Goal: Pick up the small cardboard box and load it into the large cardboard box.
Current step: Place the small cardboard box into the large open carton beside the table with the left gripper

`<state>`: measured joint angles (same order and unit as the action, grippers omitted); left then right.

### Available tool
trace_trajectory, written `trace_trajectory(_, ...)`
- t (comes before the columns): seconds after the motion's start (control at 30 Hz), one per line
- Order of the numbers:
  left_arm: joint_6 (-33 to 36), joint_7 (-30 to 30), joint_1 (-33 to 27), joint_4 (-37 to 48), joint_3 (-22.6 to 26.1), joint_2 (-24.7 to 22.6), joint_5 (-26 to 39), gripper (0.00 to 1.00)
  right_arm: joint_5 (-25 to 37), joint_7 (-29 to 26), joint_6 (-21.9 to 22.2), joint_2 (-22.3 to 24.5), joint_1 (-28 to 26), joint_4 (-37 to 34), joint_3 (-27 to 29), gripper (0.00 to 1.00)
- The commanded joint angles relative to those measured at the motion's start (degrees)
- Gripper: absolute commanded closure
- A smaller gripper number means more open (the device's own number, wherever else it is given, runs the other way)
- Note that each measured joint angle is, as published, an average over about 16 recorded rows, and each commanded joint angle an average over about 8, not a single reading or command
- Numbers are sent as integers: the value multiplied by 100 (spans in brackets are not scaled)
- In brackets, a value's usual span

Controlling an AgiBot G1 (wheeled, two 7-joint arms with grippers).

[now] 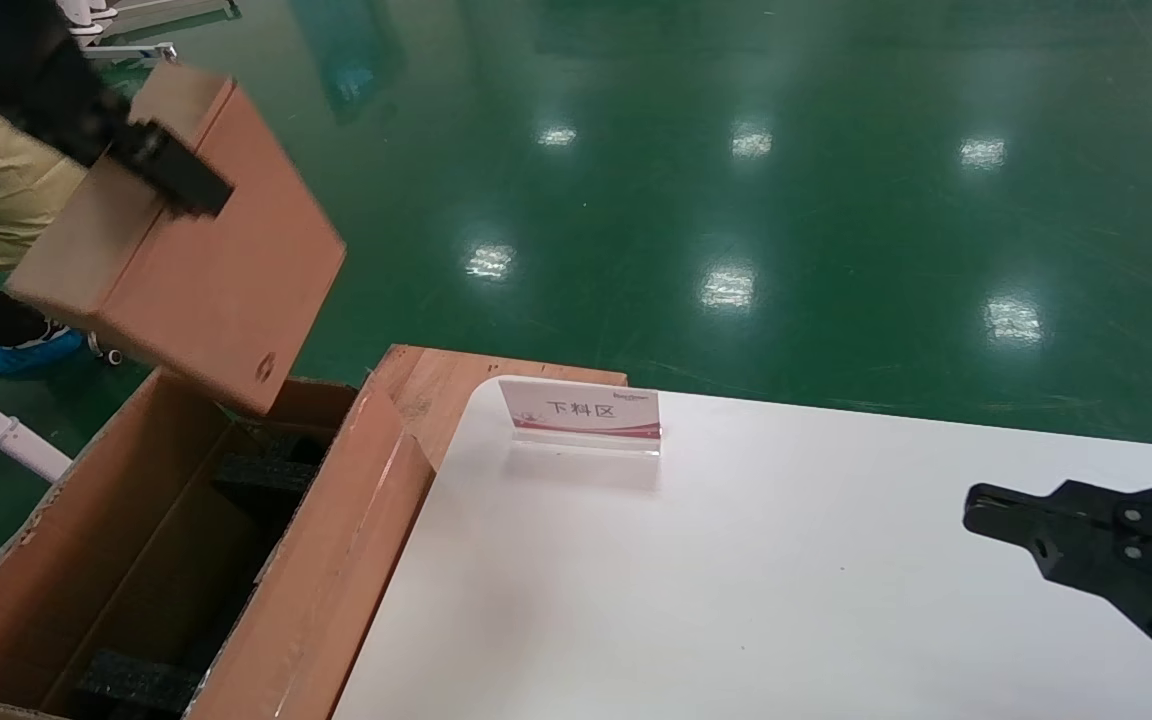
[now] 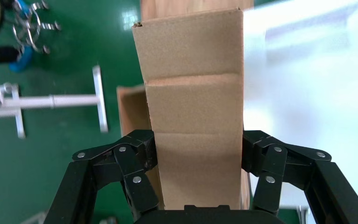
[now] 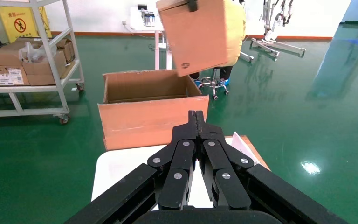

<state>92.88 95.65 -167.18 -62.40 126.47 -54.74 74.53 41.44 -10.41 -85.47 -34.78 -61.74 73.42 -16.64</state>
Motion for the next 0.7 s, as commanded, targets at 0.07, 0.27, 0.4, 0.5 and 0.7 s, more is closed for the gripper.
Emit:
trace_trajectory(0.07, 101, -106, -224, 56, 514, -103, -315, 100, -1, 1, 0, 0, 0, 0, -1, 100)
trace_trajectory(0.27, 177, -276, -563, -149, 1623, -125, -980, 100, -2, 2, 1, 1, -1, 0, -3, 100)
trace_trajectory(0.4, 128, -427, -629, -261, 2102, 14, -1138, 100, -3, 2, 2, 2, -1, 0, -5, 84)
trace_trajectory(0.5, 85, -532, -654, -338, 2309, 183, -1073, 100, -4, 3, 2, 2, -1, 0, -6, 47)
trace_trajectory(0.7, -2, -615, -662, -549, 2309, 663, -787, 100, -5, 4, 3, 3, -2, 0, -8, 0)
